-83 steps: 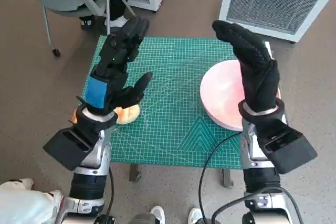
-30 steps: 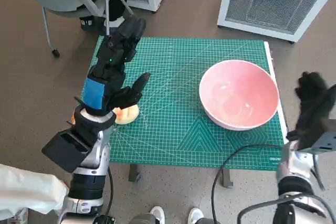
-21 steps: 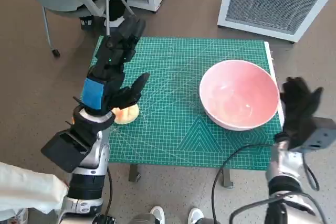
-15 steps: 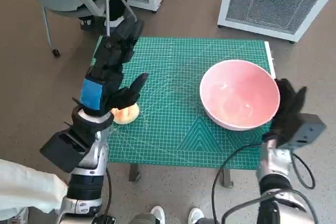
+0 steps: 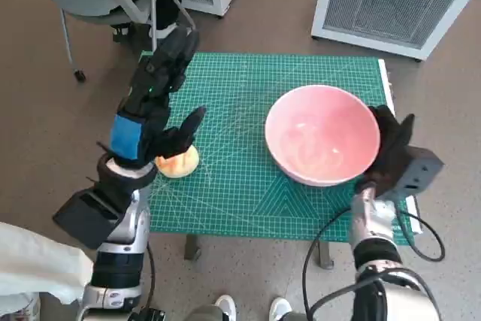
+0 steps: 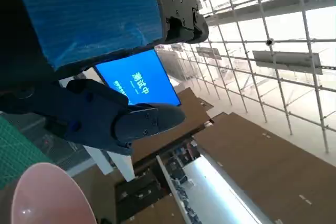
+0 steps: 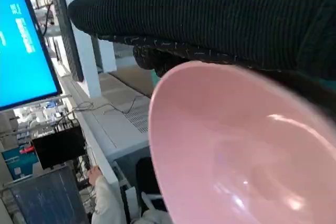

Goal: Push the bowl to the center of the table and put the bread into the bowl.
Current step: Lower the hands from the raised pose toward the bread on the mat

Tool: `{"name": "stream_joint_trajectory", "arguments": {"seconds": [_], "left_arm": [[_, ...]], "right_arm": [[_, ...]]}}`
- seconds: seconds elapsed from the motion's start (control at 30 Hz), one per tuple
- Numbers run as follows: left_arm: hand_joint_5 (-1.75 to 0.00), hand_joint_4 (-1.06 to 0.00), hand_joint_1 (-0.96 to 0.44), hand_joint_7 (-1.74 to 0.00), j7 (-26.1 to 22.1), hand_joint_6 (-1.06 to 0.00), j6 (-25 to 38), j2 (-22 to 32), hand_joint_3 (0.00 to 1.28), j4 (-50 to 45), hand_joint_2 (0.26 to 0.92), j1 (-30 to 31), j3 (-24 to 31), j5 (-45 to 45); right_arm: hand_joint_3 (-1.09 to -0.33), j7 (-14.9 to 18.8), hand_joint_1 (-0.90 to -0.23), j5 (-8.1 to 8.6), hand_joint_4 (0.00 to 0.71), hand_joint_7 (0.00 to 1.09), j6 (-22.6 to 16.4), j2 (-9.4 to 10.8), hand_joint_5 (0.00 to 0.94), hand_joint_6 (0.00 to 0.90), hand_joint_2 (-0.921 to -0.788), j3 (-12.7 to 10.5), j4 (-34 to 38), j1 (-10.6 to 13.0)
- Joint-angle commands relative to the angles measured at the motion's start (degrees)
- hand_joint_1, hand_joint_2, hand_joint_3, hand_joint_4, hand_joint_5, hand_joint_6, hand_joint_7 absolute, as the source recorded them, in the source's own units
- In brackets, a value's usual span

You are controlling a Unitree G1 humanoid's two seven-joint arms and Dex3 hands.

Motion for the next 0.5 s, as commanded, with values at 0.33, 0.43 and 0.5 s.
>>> {"name": "stream_joint_trajectory", "arguments": {"seconds": [0.33, 0.43, 0.5], "left_arm": [[0.00, -0.24, -0.40, -0.14, 1.3, -0.27, 0.8, 0.8, 0.45, -2.8, 0.921, 2.0, 0.7, 1.2], [0.00, -0.25, -0.40, -0.14, 1.4, -0.28, 0.7, 0.9, 0.44, -3.0, 0.921, 2.2, 0.8, 1.0], [0.00, -0.25, -0.40, -0.13, 1.4, -0.28, 0.8, 0.9, 0.44, -3.2, 0.921, 2.4, 0.9, 0.9]], "right_arm": [[-0.888, -1.8, -0.448, 0.12, 0.287, 0.66, 5.3, 3.4, 0.017, 0.047, -0.921, -0.5, 1.5, -4.3], [-0.879, -2.2, -0.453, -0.44, 0.285, 0.69, 6.3, 3.9, 0.016, 0.036, -0.921, -0.1, 1.7, -5.1], [-0.884, -2.4, -0.457, -0.80, 0.284, 0.70, 6.9, 4.1, 0.015, 0.031, -0.921, 0.1, 1.7, -5.5]]}}
